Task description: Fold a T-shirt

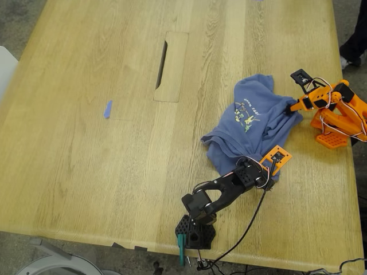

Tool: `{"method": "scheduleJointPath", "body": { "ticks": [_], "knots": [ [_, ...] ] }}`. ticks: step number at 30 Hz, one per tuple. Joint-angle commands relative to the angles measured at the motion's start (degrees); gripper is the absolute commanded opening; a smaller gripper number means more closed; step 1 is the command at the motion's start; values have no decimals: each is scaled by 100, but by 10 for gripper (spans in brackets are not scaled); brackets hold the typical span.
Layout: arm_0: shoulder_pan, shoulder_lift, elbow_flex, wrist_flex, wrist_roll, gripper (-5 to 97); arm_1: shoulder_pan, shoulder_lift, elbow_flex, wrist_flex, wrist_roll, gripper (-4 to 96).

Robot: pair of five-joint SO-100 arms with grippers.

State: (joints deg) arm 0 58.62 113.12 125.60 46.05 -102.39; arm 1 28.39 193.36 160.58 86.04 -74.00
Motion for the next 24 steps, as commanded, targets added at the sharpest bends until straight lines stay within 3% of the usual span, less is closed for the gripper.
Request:
{"method": "scheduleJointPath", "body": {
  "ticks": [1,7,15,19,21,24],
  "knots": [
    [114,18,-624,-62,-237,553,-44,9,-255,-79,-44,292],
    [-53,97,-1266,1055,-299,654,26,-396,-650,-290,-97,298],
    [-624,-88,-2725,1424,237,610,-62,-2180,-2039,-1151,-176,237],
    [-949,-562,-3727,1310,492,503,-369,-2830,-2461,-1626,-158,143],
    [-1020,-809,-3981,993,431,385,-606,-3129,-2602,-1802,-149,17],
    [-1055,-1090,-4140,677,352,184,-1028,-3595,-2777,-2083,-114,21]
  ]
}}
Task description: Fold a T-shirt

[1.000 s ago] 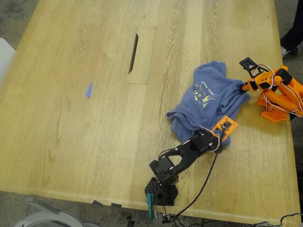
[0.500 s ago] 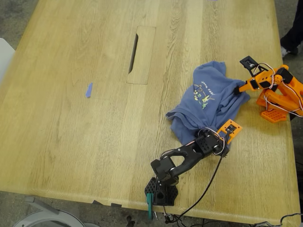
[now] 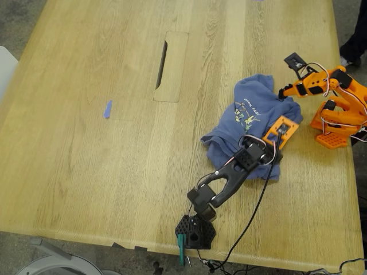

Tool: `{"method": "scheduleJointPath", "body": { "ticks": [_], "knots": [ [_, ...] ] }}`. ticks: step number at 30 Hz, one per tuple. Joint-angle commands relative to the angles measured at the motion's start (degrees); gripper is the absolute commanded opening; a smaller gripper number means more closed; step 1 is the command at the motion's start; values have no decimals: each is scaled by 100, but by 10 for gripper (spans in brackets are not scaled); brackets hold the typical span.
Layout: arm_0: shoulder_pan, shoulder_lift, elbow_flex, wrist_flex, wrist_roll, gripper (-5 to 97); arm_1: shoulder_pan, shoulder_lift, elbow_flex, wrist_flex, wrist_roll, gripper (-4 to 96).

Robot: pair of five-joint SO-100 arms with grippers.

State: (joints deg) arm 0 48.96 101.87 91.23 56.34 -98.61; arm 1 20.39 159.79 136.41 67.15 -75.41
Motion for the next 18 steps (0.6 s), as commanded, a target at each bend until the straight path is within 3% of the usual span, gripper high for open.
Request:
{"method": "scheduleJointPath", "body": {
  "ticks": [1,4,11,18],
  "knots": [
    [-88,-53,-738,-396,-123,126,-360,-396,-413,-299,44,25],
    [-105,-308,-694,-782,-264,1,-642,-782,-369,-738,62,27],
    [-246,-1116,-316,-2004,-519,0,-1389,-1696,97,-2127,264,1],
    [-729,-870,1266,-2786,-642,0,-1582,-1960,492,-2628,387,0]
  ]
}}
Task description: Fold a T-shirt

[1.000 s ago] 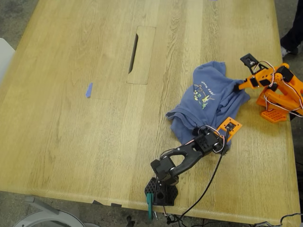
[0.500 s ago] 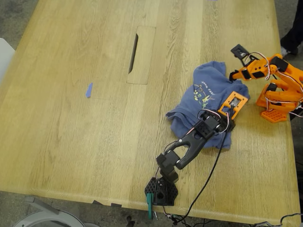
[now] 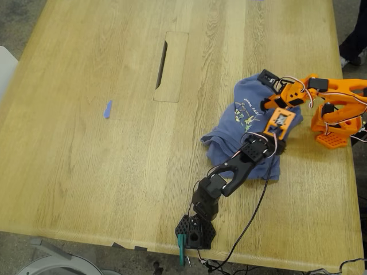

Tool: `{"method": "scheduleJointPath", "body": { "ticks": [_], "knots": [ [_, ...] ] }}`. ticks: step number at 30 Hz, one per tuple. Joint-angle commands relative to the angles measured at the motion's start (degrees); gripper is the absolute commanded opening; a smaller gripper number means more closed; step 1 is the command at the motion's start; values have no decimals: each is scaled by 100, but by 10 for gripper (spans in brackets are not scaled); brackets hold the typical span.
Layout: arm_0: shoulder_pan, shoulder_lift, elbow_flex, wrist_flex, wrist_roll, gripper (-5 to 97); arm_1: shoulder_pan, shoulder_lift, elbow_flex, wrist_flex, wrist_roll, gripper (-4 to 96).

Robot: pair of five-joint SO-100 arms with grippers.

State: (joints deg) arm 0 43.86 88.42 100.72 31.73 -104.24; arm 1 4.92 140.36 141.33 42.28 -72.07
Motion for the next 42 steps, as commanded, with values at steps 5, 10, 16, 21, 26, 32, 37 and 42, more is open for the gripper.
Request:
{"method": "scheduleJointPath", "body": {
  "ticks": [5,10,16,21,26,32,37,42],
  "knots": [
    [-686,1371,1863,-571,-105,0,35,167,457,-176,79,0],
    [-993,2549,2936,-360,-105,0,387,624,940,-9,79,0],
    [-1292,3946,3630,413,-53,0,1090,1230,1380,325,35,0],
    [-1608,5027,4395,756,-35,0,1784,1687,1450,642,26,0],
    [-2021,6126,4966,1134,9,0,2188,1960,1433,756,-18,0],
    [-2092,5871,4078,1380,114,3,2197,1468,712,519,-70,0],
    [-1819,4526,2364,1389,193,3,1714,580,-396,431,-105,0],
    [-1529,2883,686,1107,211,0,853,-510,-1195,44,-88,0]
  ]
}}
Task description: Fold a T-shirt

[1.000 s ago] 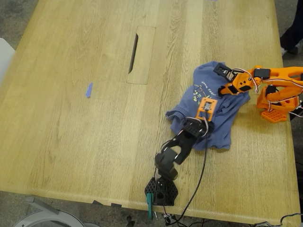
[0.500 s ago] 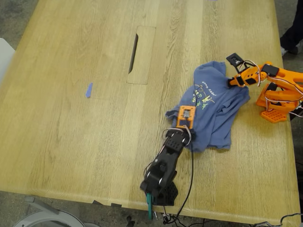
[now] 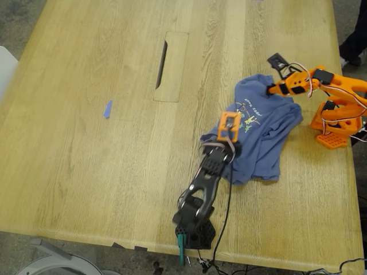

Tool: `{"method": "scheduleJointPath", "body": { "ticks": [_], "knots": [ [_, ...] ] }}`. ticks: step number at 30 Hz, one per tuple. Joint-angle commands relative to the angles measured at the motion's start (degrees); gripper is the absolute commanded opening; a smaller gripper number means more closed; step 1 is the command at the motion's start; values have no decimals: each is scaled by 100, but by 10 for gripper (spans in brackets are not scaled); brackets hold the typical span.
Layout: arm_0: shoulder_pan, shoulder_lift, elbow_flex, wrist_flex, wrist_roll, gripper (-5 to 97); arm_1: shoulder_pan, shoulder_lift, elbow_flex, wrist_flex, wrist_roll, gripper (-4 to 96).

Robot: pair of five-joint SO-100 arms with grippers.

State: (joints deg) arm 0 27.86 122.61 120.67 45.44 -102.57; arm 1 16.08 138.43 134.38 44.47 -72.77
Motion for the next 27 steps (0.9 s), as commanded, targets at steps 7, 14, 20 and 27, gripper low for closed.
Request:
{"method": "scheduleJointPath", "body": {
  "ticks": [7,14,20,27],
  "knots": [
    [-114,-1986,-1521,-1573,35,0,-1160,-1608,-448,-1257,18,0],
    [-642,-2470,-272,-3340,-9,0,-1055,-2312,826,-3094,105,0],
    [-1046,-1819,1187,-3823,-35,0,-475,-2065,1538,-3480,97,0],
    [-1468,-396,2540,-3489,-35,0,387,-1301,1890,-3120,44,0]
  ]
}}
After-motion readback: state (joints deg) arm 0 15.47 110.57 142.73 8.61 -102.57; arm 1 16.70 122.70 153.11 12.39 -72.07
